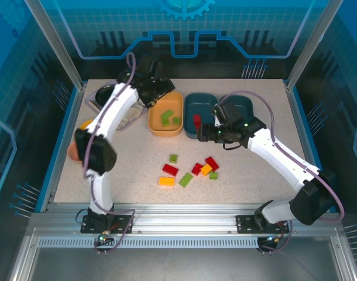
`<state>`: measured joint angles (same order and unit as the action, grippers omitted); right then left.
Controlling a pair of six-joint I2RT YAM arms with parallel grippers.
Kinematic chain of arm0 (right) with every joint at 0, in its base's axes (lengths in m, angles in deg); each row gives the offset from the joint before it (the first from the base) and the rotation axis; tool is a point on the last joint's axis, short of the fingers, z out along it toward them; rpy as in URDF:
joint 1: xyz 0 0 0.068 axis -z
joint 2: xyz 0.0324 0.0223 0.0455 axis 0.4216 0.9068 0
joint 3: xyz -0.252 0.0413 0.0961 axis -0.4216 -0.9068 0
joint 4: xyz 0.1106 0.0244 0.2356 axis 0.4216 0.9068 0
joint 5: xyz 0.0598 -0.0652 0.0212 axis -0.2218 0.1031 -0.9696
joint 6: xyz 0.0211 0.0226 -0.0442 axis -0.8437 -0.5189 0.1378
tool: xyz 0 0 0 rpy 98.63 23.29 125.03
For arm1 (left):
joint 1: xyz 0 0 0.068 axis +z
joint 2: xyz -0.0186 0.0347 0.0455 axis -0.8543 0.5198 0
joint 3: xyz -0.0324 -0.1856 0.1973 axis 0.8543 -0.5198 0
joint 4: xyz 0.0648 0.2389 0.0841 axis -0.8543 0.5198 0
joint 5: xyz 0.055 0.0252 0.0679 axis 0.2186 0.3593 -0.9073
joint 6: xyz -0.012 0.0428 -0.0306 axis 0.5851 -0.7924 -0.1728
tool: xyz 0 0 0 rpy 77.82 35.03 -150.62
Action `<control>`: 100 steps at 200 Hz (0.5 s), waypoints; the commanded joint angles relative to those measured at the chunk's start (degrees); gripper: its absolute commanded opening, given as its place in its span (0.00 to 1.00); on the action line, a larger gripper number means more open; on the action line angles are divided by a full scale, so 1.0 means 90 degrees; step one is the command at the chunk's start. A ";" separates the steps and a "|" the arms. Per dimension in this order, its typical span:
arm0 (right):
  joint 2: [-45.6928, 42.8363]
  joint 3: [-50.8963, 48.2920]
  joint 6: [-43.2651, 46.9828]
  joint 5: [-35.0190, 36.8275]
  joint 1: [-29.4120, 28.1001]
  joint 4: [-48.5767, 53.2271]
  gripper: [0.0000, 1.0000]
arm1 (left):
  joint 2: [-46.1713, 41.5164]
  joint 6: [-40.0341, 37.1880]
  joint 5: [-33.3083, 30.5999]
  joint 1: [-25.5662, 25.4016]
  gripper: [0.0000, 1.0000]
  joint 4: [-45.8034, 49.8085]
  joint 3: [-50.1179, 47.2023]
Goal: Sort the legos into containers by color
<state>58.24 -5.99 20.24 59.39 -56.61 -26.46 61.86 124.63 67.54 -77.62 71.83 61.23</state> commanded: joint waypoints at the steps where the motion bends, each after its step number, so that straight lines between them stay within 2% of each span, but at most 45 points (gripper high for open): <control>1: 0.0054 -0.0296 0.0394 0.0217 0.0137 0.0702 0.75 | -0.1405 -0.0254 0.0489 -0.0265 0.90 -0.0481 -0.1552; 25: 0.0648 -0.0457 0.0506 0.0059 0.0152 0.0669 0.75 | -0.2898 0.0047 0.0693 -0.0638 0.91 -0.1116 -0.3882; 52: 0.1409 -0.0460 0.0620 0.0050 0.0141 0.0434 0.76 | -0.4074 0.0565 0.0578 -0.1201 0.91 -0.1530 -0.5685; 74: 0.1901 -0.0324 0.0744 0.0049 0.0128 0.0279 0.76 | -0.4684 0.0971 0.0416 -0.1505 0.91 -0.1780 -0.6556; 100: 0.2427 -0.0153 0.0849 0.0020 0.0103 0.0244 0.76 | -0.5003 0.1100 0.0262 -0.1575 0.91 -0.1730 -0.6857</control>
<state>76.73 -9.48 25.83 59.80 -55.74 -23.97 20.81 131.47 71.56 -91.26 59.50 0.47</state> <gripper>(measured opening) 0.764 0.909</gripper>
